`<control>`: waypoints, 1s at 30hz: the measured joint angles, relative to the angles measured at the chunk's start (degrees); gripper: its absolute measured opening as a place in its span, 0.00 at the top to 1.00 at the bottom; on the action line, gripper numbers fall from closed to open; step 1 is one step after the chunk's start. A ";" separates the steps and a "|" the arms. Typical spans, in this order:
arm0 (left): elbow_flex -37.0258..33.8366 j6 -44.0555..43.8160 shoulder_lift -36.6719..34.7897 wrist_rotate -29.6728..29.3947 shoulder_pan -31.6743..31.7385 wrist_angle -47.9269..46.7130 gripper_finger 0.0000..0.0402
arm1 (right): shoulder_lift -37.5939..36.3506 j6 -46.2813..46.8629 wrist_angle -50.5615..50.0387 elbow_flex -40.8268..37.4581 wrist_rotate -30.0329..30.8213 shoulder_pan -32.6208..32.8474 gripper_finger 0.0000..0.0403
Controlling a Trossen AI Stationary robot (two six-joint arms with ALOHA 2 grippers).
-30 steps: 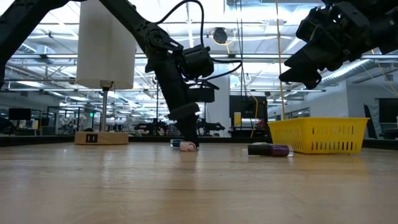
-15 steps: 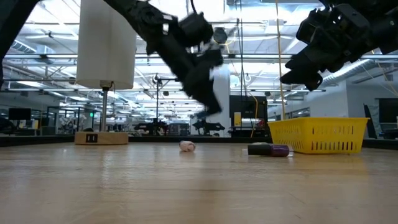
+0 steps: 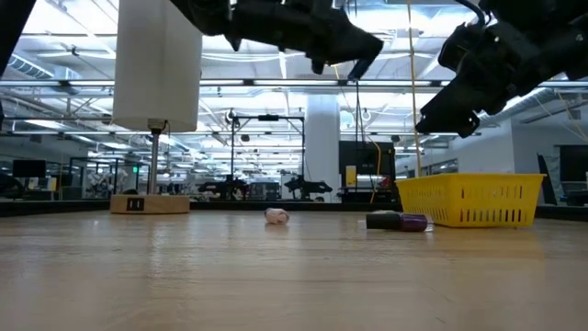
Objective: Pick & Place Nail Polish
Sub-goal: Put the dark blue nail polish into the yellow bin
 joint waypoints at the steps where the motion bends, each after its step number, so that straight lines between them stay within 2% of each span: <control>1: -0.67 -0.38 0.32 0.92 -0.23 2.73 0.91 | 0.00 -0.80 0.25 -0.22 1.38 0.00 0.47; 6: -3.90 -1.15 1.17 4.60 -1.57 18.80 0.91 | 0.02 -5.61 5.79 -2.29 6.89 -0.02 0.47; 9: -5.66 -1.54 1.11 4.55 -2.16 21.94 0.91 | 0.35 -8.26 15.92 -4.30 6.82 -0.02 0.47; 12: -5.95 -1.98 1.21 4.11 -2.70 22.38 0.91 | 2.21 -11.73 29.09 -7.14 5.98 -0.02 0.46; 15: -5.95 -1.31 1.17 3.26 -3.21 22.19 0.91 | 4.38 -13.36 36.73 -8.00 4.05 -0.02 0.42; 20: -5.95 -1.33 1.17 2.97 -3.11 21.80 0.91 | 9.04 -15.58 44.46 -7.42 3.18 0.00 0.31; 23: -5.95 -1.08 1.17 2.19 -3.13 21.35 0.91 | 12.13 -15.76 47.70 -5.93 0.45 0.00 0.25; 30: -5.95 -0.89 1.17 1.61 -3.00 20.21 0.91 | 17.32 -17.48 49.59 -1.50 0.46 0.00 0.23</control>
